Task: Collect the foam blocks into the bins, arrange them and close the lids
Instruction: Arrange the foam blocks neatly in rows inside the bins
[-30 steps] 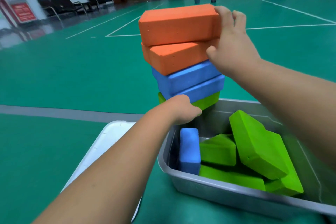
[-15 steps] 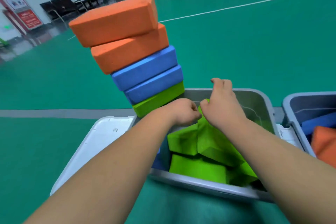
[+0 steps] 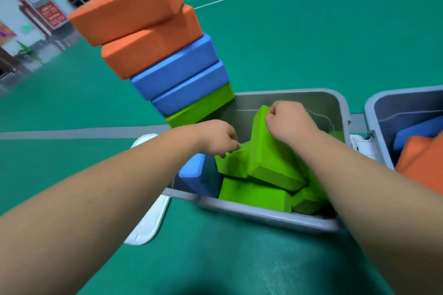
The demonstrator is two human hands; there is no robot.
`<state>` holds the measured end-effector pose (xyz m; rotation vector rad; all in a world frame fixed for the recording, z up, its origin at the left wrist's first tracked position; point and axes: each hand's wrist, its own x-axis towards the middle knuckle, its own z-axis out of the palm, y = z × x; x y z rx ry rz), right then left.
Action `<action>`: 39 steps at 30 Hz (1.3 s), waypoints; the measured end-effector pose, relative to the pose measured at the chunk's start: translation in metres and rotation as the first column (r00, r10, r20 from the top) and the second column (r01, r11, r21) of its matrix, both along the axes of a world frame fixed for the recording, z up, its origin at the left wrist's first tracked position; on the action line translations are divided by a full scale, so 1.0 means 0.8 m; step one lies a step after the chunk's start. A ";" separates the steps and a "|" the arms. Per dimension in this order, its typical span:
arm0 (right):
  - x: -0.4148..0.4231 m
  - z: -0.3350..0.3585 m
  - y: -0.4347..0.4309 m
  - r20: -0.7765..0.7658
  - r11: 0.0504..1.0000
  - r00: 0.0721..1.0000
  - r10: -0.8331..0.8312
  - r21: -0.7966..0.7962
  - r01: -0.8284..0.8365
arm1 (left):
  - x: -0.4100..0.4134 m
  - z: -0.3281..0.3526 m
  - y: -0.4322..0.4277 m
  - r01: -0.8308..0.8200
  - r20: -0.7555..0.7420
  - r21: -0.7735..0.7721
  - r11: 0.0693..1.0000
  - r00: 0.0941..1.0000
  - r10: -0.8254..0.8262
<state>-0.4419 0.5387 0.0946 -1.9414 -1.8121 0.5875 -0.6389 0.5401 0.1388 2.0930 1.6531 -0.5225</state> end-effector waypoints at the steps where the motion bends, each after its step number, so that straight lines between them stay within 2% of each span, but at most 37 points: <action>1: 0.001 -0.002 0.000 0.019 1.000 1.000 0.014 0.021 -0.014 | -0.007 -0.008 -0.002 -0.048 0.047 -0.043 0.998 0.998 0.050; 4: 0.012 0.001 -0.003 0.080 0.999 0.996 0.040 0.008 -0.041 | -0.022 -0.018 -0.009 -0.155 0.146 -0.152 0.976 0.973 0.178; 8: 0.040 0.007 -0.025 0.157 0.994 0.985 0.077 -0.091 -0.063 | -0.010 -0.029 -0.017 -0.190 0.235 -0.236 0.953 0.940 0.246; 13: 0.064 0.025 -0.052 0.269 0.986 0.952 0.144 -0.124 -0.114 | 0.023 -0.079 -0.033 -0.314 0.286 -0.202 0.928 0.887 0.363; 14: 0.067 0.030 -0.056 0.292 0.984 0.945 0.150 -0.135 -0.115 | 0.029 -0.090 -0.033 -0.360 0.330 -0.209 0.909 0.849 0.412; 17: 0.069 0.046 -0.066 0.355 0.981 0.923 0.151 -0.166 -0.096 | 0.044 -0.108 -0.033 -0.513 0.480 -0.340 0.788 0.626 0.614; 23: 0.050 0.058 -0.089 0.412 0.950 0.888 0.207 -0.303 -0.081 | 0.037 -0.083 -0.032 -0.548 0.618 -0.428 0.719 0.403 0.675; 25: 0.038 0.059 -0.088 0.431 0.939 0.872 0.230 -0.333 -0.083 | 0.024 -0.056 -0.021 -0.581 0.690 -0.363 0.729 0.358 0.629; 26: 0.031 0.059 -0.087 0.439 0.936 0.867 0.237 -0.343 -0.082 | 0.015 -0.043 -0.017 -0.604 0.728 -0.282 0.745 0.371 0.577; 28: 0.016 0.056 -0.083 0.448 0.925 0.856 0.259 -0.370 -0.086 | -0.010 -0.023 -0.010 -0.640 0.715 -0.024 0.768 0.526 0.460; 30: 0.005 0.052 -0.079 0.446 0.914 0.850 0.279 -0.395 -0.093 | -0.039 -0.011 -0.006 -0.572 0.604 0.203 0.795 0.712 0.358; 32: -0.001 0.048 -0.074 0.443 0.904 0.847 0.294 -0.416 -0.096 | -0.061 -0.003 -0.008 -0.451 0.420 0.295 0.842 0.853 0.310; 34: -0.005 0.043 -0.068 0.436 0.891 0.852 0.289 -0.448 -0.073 | -0.070 0.000 -0.017 -0.352 0.187 0.296 0.888 0.933 0.308; 36: -0.005 0.039 -0.062 0.436 0.868 0.850 0.297 -0.494 -0.050 | -0.073 0.000 -0.024 -0.278 0.005 0.314 0.908 0.957 0.291; 37: -0.004 0.036 -0.059 0.425 0.856 0.854 0.301 -0.515 -0.046 | -0.075 -0.002 -0.027 -0.204 -0.058 0.342 0.917 0.970 0.238; 39: 0.000 0.030 -0.053 0.404 0.846 0.866 0.295 -0.531 -0.041 | -0.072 -0.010 -0.034 -0.048 -0.067 0.430 0.901 0.994 0.085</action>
